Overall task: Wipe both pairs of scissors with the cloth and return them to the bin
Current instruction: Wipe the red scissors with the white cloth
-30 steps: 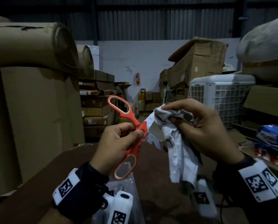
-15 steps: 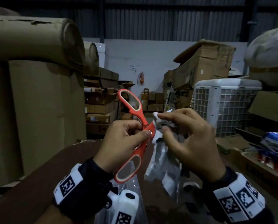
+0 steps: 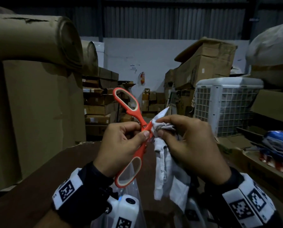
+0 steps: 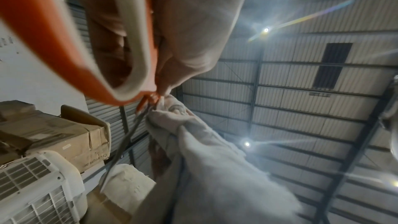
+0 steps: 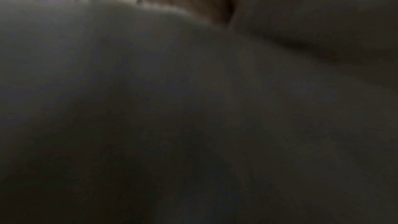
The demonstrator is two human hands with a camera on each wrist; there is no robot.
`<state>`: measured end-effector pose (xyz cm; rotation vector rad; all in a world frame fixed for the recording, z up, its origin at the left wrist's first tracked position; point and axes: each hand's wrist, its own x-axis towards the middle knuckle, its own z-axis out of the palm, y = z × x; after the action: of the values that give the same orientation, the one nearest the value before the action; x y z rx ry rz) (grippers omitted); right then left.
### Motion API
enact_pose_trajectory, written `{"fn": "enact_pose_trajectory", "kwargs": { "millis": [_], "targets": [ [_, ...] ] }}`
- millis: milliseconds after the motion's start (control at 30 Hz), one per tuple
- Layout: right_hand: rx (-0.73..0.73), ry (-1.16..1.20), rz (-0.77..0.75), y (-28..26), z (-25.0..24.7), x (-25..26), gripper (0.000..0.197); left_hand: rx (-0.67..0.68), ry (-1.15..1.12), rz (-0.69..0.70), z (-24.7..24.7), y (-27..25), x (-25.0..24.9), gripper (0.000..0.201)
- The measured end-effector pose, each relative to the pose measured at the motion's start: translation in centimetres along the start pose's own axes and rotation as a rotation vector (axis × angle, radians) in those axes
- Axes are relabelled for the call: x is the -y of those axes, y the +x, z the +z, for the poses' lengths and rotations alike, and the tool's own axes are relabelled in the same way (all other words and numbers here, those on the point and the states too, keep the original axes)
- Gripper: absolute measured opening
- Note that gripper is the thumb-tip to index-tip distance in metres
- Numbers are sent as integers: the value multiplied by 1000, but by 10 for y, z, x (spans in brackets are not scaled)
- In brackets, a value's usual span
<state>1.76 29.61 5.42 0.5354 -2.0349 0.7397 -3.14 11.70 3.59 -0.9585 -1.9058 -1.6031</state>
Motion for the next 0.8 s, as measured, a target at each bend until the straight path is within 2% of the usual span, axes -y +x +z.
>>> {"fn": "enact_pose_trajectory", "kwargs": {
  "millis": [300,467,600,700,800],
  "targets": [
    [132,-21,93,1,-15,9,15,-21,-68,-29,1,1,-2,17],
    [-10,-79,55,1,-41,11,21,-6,-168,-120,-1,1,-4,15],
    [-85,-78,-56,-1,-35,17,26,-14,-146,-89,0,0,-7,16],
    [-81,-140,-130,-7,-15,20,31,-11,-76,-12,5,-3,-8,14],
    [-94,-239,-144,-8,-9,15,30,12,-44,24,10,-6,-10,12]
  ]
}}
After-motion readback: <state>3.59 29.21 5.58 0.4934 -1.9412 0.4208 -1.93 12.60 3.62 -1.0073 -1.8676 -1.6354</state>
